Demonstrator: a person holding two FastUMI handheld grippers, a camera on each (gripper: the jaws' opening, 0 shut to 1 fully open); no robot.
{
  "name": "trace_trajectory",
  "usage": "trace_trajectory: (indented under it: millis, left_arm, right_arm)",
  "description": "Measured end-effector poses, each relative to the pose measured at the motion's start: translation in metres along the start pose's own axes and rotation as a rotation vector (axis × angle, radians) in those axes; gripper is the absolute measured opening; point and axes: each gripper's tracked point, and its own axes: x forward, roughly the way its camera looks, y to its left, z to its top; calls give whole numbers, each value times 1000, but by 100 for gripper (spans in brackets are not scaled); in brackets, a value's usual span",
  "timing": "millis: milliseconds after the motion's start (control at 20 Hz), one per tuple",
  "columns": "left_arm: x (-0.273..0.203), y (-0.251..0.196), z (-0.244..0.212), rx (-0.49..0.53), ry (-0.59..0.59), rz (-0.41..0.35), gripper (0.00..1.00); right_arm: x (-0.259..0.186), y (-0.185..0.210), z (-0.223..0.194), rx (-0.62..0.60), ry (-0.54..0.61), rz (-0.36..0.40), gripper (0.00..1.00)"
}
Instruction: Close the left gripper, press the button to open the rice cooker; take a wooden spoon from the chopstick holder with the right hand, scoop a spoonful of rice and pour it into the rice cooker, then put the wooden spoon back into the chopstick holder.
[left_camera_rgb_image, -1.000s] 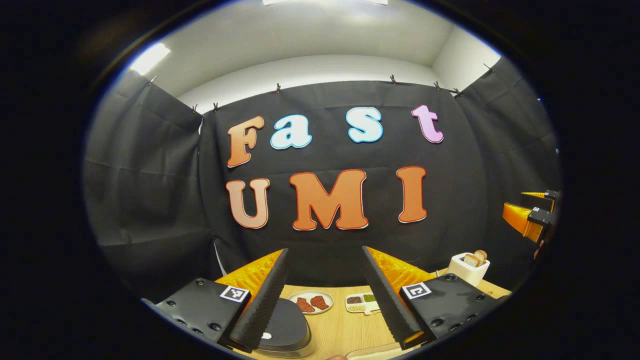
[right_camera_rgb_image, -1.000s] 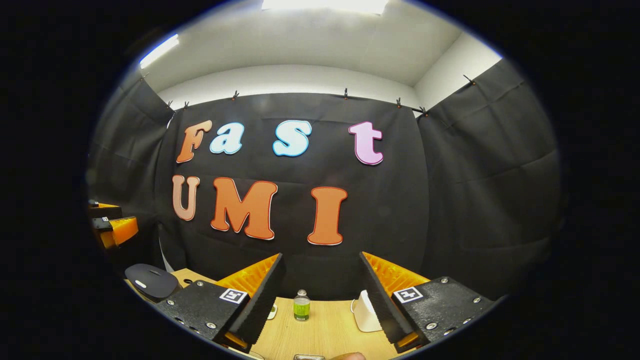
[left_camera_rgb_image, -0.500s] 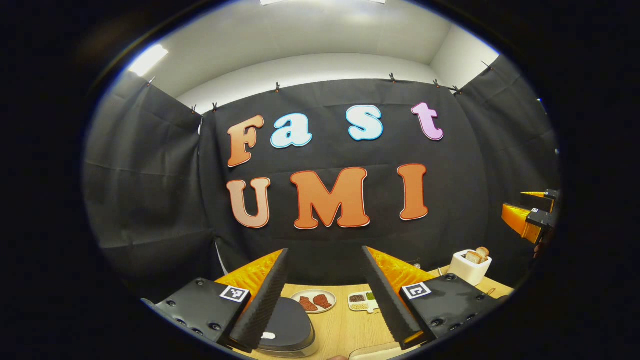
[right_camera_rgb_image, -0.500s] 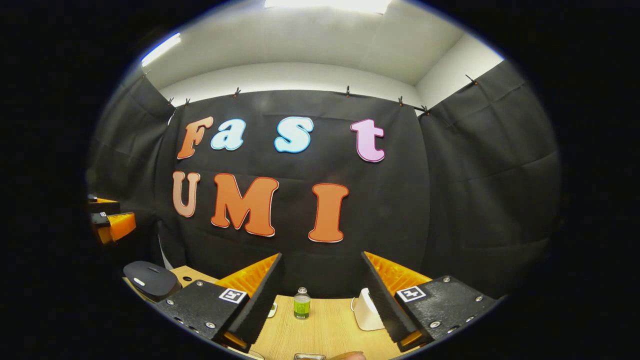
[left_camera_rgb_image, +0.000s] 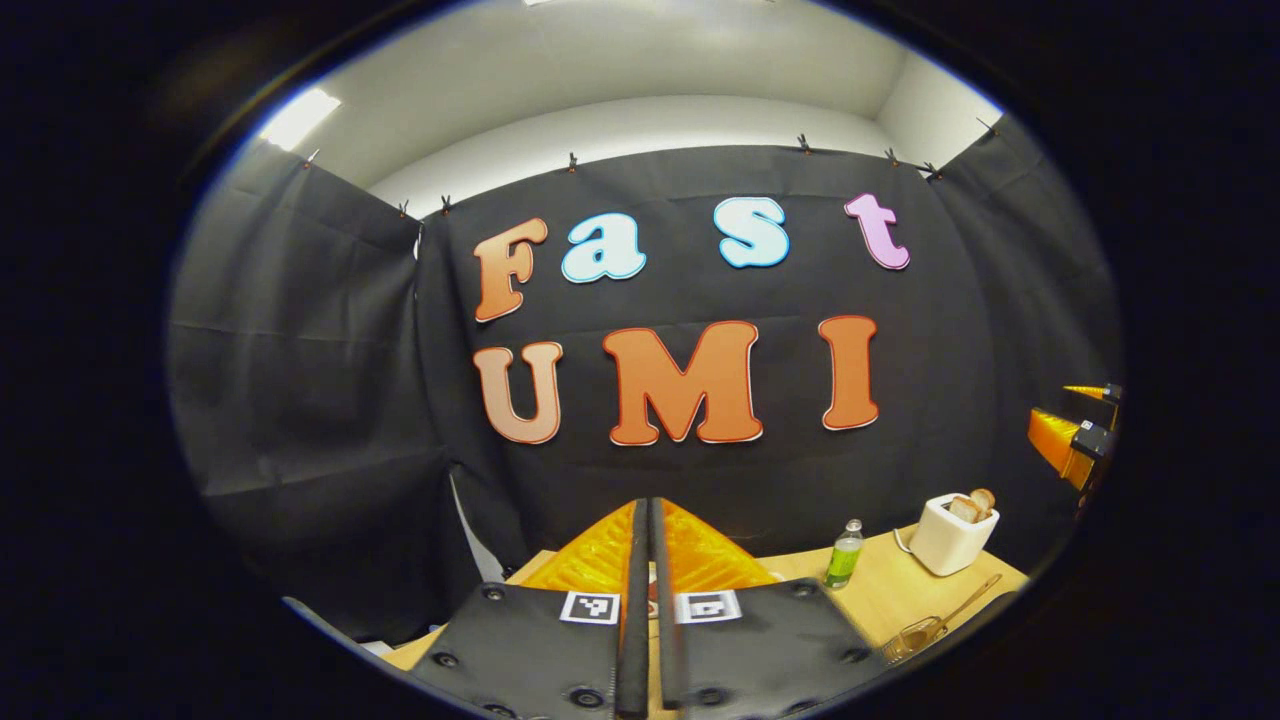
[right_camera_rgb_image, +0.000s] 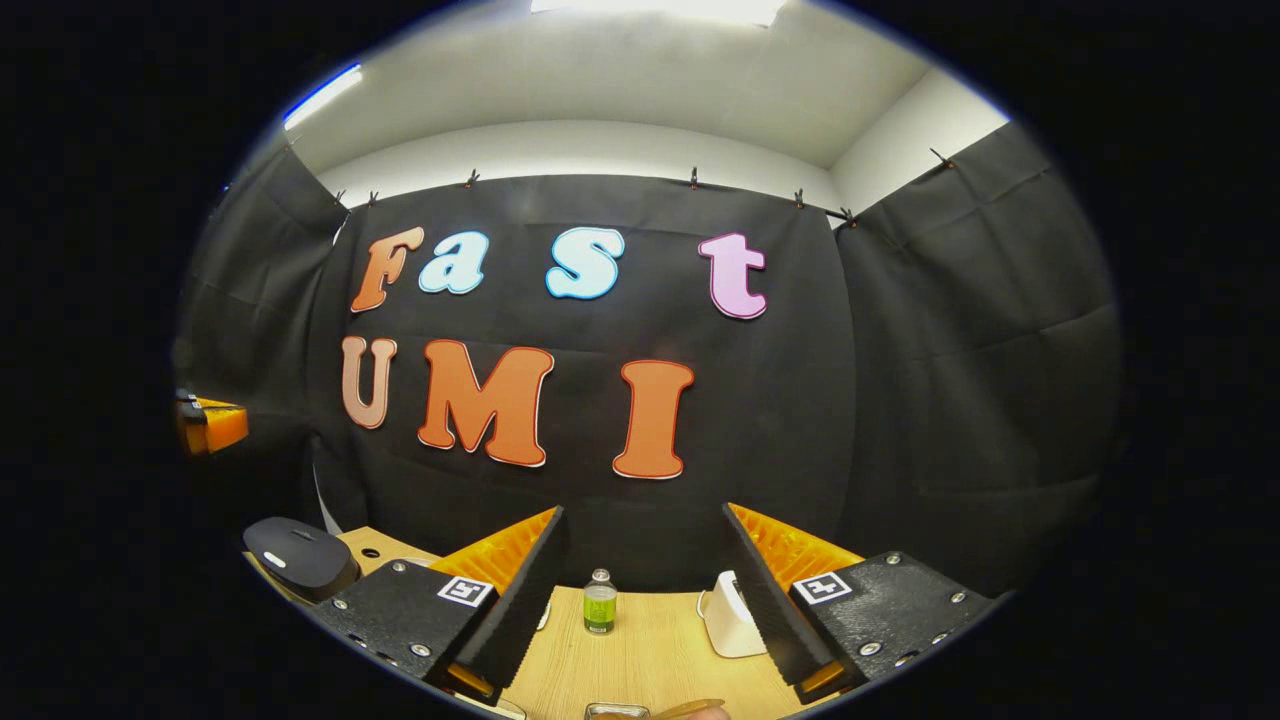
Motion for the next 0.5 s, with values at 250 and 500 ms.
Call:
trace_trajectory:
  millis: [250,500]
  left_arm:
    - [17,30,-45,-84,262,44,5]
    - [30,57,-115,-187,600,66,5]
  right_arm:
    - [-3,-3,-11,-20,31,-8,94]
    - [-9,-9,-24,-27,64,-21,94]
